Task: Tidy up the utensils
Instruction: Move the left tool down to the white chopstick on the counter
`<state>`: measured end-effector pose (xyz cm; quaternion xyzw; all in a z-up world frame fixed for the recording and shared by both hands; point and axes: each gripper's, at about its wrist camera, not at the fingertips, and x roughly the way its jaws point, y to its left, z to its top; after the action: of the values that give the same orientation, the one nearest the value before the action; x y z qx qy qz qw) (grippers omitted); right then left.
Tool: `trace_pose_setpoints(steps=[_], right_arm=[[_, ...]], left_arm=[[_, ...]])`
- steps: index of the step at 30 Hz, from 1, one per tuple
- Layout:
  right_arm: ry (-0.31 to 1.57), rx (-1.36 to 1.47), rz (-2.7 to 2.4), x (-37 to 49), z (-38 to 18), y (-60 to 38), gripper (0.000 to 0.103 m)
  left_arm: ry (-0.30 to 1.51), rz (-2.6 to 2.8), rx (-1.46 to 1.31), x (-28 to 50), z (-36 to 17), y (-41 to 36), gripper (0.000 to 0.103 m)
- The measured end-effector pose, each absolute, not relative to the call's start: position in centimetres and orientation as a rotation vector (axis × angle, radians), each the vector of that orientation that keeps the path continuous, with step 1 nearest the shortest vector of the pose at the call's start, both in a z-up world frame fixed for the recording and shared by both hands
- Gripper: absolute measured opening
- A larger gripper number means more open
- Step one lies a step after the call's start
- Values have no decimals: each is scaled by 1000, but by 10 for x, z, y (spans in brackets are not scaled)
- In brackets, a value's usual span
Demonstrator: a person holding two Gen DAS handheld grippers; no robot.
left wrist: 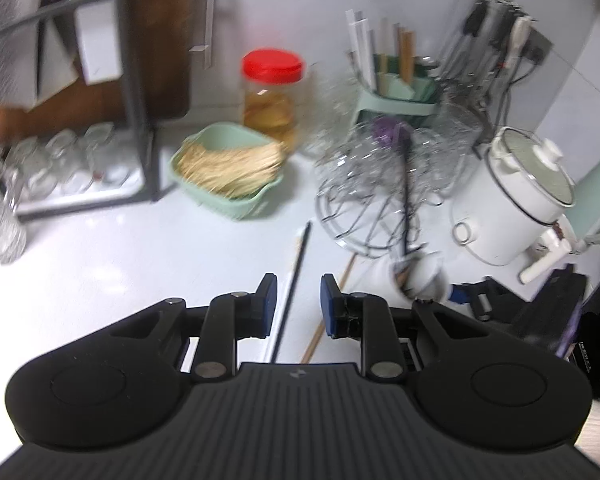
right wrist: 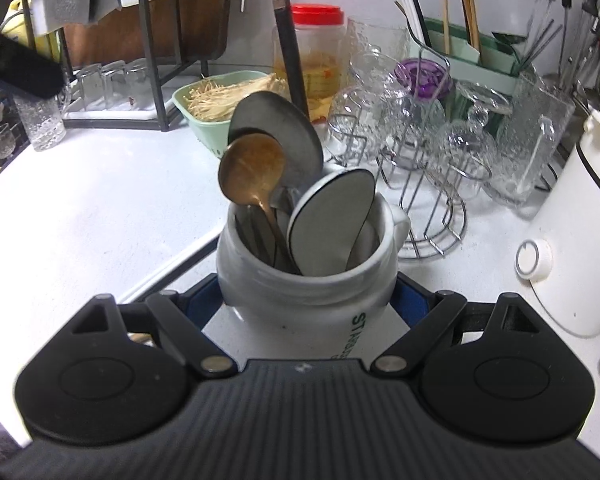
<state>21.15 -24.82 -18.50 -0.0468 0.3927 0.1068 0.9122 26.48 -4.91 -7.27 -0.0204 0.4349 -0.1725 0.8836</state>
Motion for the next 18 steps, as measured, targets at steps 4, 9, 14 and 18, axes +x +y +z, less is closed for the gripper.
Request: trace_pose_setpoints(steps=[4, 9, 14, 18], right_arm=[[847, -72, 209, 207, -187, -251, 88], [909, -9, 223, 199, -188, -255, 88], [964, 8, 229, 198, -187, -256, 88], [978, -25, 217, 206, -179, -256, 88]], left_arm=[[932, -356, 8, 271, -91, -31, 27], [1000, -393, 56, 284, -121, -16, 27], [1051, -436, 89, 283, -150, -16, 27], [1081, -457, 90, 277, -167, -19, 27]])
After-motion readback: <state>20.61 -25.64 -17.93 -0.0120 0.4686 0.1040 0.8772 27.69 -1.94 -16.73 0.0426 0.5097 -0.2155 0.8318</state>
